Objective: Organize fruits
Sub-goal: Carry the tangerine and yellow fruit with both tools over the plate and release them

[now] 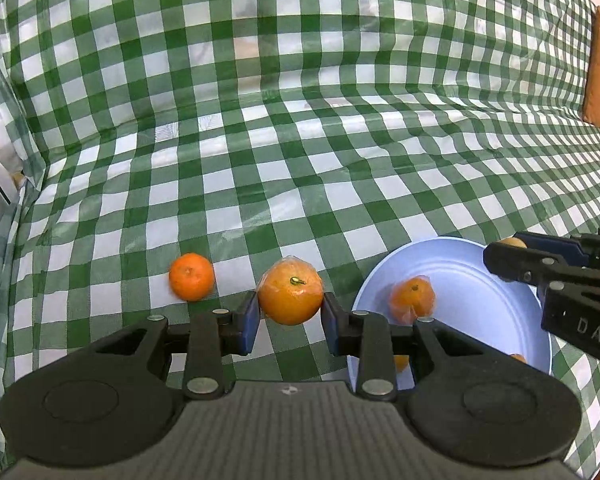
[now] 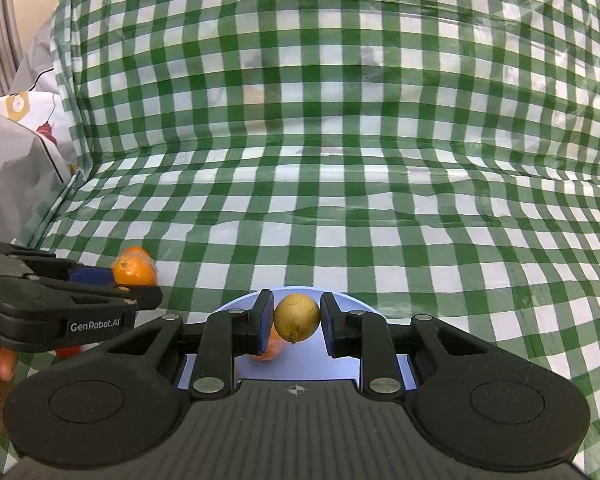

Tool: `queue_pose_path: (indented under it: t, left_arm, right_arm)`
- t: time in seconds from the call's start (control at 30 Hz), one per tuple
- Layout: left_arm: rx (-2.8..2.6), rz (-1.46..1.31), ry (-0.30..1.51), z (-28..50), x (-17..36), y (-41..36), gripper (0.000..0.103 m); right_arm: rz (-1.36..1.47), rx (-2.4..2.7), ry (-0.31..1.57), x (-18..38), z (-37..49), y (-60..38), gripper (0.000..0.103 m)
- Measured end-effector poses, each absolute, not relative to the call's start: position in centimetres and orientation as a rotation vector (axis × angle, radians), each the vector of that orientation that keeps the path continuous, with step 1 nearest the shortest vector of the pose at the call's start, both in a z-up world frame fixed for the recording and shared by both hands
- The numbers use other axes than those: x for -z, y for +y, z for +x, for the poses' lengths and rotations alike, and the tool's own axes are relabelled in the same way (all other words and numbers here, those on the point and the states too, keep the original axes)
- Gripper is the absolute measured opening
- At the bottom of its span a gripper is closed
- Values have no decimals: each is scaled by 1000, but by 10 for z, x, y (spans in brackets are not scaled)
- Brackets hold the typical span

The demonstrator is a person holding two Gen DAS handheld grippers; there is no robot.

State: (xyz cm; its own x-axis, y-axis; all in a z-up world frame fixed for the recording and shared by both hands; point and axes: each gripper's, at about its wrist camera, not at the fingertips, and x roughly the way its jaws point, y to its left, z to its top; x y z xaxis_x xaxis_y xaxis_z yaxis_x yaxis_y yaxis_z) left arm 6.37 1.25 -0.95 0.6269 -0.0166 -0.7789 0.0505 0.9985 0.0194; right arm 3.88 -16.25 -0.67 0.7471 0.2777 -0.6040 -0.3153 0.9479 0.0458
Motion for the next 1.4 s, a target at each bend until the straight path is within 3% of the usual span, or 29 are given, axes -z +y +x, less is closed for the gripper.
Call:
queue_pose_path:
  t: [0.97,1.4]
  left_arm:
    - [38,49,906,66,14,11,37]
    - [163,12,830,53,3,-10,37]
  right_arm:
    - [-40,-260,648,10,49,-174,26]
    - [-11,-156,645,10,62,-185,26]
